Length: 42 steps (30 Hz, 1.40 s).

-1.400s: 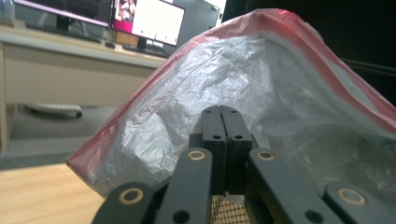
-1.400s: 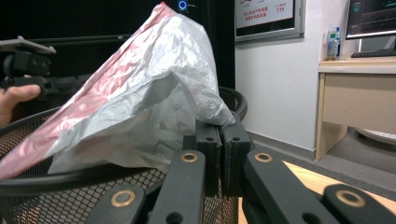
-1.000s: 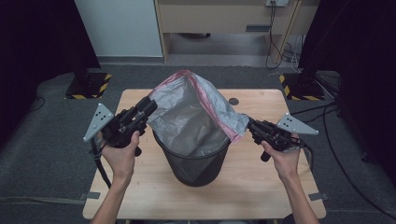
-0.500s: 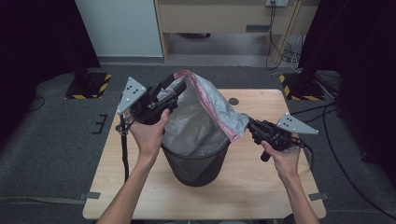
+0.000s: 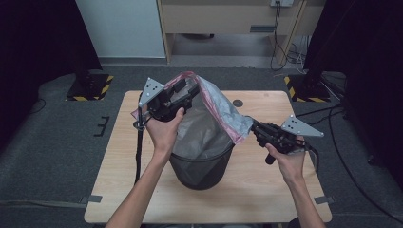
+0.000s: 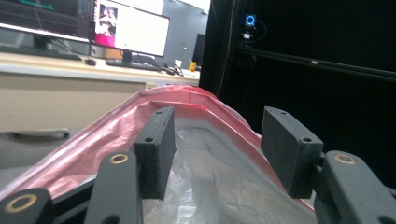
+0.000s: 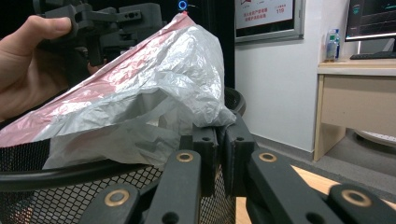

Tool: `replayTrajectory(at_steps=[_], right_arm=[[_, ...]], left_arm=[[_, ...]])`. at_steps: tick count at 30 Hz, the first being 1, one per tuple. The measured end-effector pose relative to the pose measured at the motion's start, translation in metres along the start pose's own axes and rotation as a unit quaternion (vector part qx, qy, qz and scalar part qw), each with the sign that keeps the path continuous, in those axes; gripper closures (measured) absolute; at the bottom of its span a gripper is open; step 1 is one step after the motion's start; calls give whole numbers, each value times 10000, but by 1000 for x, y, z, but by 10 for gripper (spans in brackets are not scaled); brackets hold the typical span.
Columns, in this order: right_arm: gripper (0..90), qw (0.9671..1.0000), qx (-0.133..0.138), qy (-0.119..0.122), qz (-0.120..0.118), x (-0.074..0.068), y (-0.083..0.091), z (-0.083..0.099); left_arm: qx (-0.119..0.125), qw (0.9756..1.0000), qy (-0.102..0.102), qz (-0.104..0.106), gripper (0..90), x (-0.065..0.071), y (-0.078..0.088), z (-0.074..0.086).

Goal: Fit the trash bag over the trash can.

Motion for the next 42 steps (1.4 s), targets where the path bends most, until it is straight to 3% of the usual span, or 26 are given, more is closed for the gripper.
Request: replayTrajectory(at_steps=[8, 12, 17, 24, 29, 33, 37, 42], right_arm=[[852, 10000, 13, 10, 7, 1, 0, 0], [850, 10000, 7, -17, 2, 1, 0, 1], [847, 10000, -1, -20, -2, 1, 0, 2], [840, 10000, -13, -59, -11, 2, 0, 2], [840, 10000, -6, -57, -10, 2, -1, 3], [840, 10000, -10, -54, -10, 2, -1, 3], [839, 10000, -1, -30, -6, 2, -1, 3], [837, 10000, -10, -35, -25, 1, -1, 3]], left_arm=[[59, 9999, -140, 35, 434, 12, 4, -6], [-122, 9998, -179, 47, 501, 20, 3, 0], [-246, 9996, -95, 39, 552, 16, -1, 8], [-291, 9995, -122, 39, 554, 13, 2, 12], [-319, 9994, -16, 146, 549, 11, 1, 16], [-496, 9986, -6, 167, 563, 12, -4, 16], [-633, 9977, -59, 219, 607, 14, -9, 15], [-789, 9963, -54, 336, 775, 18, -15, 15]])
Point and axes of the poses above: each handheld gripper's, and its own axes: y roughly backward along the jaws, z roughly out of its underside, x roughly to its right, the point moved 10 cm from there along -y, roughly forward along the jaws, and after that the axes turned 15 degrees about -x, right-handed, at the moved point
